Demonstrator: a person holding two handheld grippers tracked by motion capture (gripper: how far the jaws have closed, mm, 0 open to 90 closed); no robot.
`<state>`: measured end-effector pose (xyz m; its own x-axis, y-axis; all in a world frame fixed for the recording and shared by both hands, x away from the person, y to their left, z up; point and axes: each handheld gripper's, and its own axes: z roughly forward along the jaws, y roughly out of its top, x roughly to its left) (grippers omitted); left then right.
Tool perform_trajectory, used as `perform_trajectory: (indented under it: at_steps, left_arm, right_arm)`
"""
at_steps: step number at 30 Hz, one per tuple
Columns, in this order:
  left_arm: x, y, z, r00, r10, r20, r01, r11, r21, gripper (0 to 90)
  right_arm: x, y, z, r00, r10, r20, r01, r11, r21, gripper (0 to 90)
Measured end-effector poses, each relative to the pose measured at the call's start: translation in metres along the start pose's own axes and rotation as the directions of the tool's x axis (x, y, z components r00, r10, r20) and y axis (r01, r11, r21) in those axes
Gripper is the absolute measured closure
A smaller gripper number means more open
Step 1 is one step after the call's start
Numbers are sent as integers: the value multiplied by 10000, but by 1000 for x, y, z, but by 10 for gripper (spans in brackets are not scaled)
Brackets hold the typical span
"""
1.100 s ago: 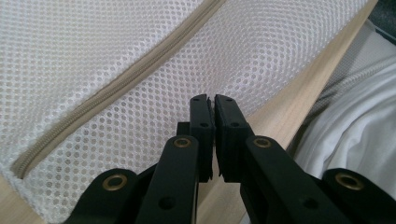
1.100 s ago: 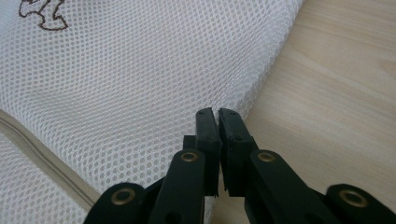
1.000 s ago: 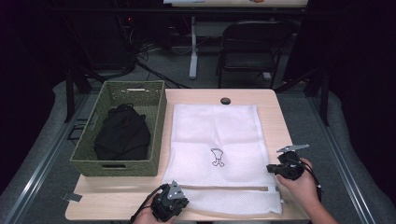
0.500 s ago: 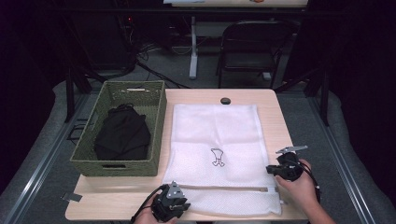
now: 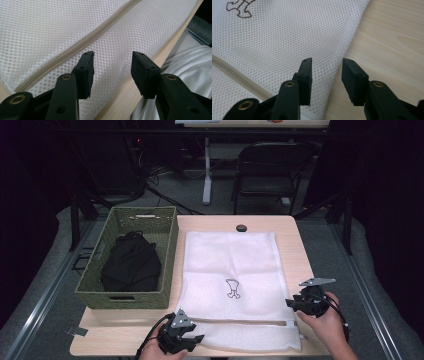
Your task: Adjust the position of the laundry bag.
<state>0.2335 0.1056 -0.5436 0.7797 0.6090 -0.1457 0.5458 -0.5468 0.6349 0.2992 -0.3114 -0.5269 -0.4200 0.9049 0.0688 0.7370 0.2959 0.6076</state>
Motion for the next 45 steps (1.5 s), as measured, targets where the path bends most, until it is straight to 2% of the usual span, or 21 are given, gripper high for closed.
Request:
perform_trajectory:
  at_steps: [3,7,10,11,15,17,21,23,25,28,32,35,36,38,41,42,45]
  left_arm:
    - [-1,4,-5,9996,19,-289,-24,9998,-191,535]
    - [0,11,-11,9994,103,-336,-115,9993,-355,511]
    - [0,18,-15,9983,101,-572,-130,9987,-503,502]
    - [1,20,-15,9984,137,-554,-164,9986,-504,491]
    - [0,29,-16,9992,191,-340,-210,9981,-585,541]
    - [-1,32,-17,9990,211,-405,-236,9978,-623,550]
    - [0,39,-17,9993,122,-354,-149,9967,-792,581]
    - [-1,46,-16,9995,7,-331,-38,9957,-929,605]
    - [-1,48,-16,9996,2,-266,-27,9954,-961,607]
    - [-2,54,-14,10000,-17,-92,7,9947,-1027,610]
    - [-4,63,-9,9998,-162,122,173,9950,-983,613]
    - [-5,69,-4,9994,-302,185,320,9940,-1049,596]
    - [-6,71,-1,9987,-385,329,418,9935,-1056,592]
    - [-8,76,3,9981,-449,431,499,9914,-1208,588]
    - [-9,83,8,9989,-249,395,297,9917,-1253,568]
    - [-10,85,10,9989,-291,373,340,9897,-1389,559]
    - [-14,92,16,9997,3,235,30,9903,-1388,540]
  right_arm:
    - [5,-2,-7,9999,-37,101,38,10000,-52,585]
    - [12,-6,-16,9999,-10,152,16,9993,-362,577]
    - [15,-7,-22,9999,-2,153,8,9993,-381,568]
    - [17,-7,-23,9999,41,105,-36,9990,-445,565]
    - [24,-16,-26,9999,36,136,-28,9984,-558,553]
    - [26,-18,-26,9999,-5,164,13,9989,-478,555]
    - [30,-25,-25,9995,-228,207,239,9983,-531,590]
    - [31,-27,-25,9982,-573,164,581,9967,-571,614]
    - [31,-27,-25,9981,-614,109,620,9959,-653,622]
    - [33,-30,-28,9973,-729,113,736,9936,-851,624]
    - [35,-34,-28,9989,-461,-92,453,9962,-738,632]
    - [37,-36,-30,9993,-333,178,346,9965,-765,614]
    - [36,-35,-33,9989,-334,342,360,9962,-792,596]
    - [36,-35,-33,9990,-283,357,314,9956,-880,588]
    - [34,-37,-34,9990,-215,388,254,9944,-1027,561]
    - [34,-38,-34,9989,-295,360,330,9942,-1023,561]
    - [33,-41,-33,9982,-319,508,367,9947,-961,561]
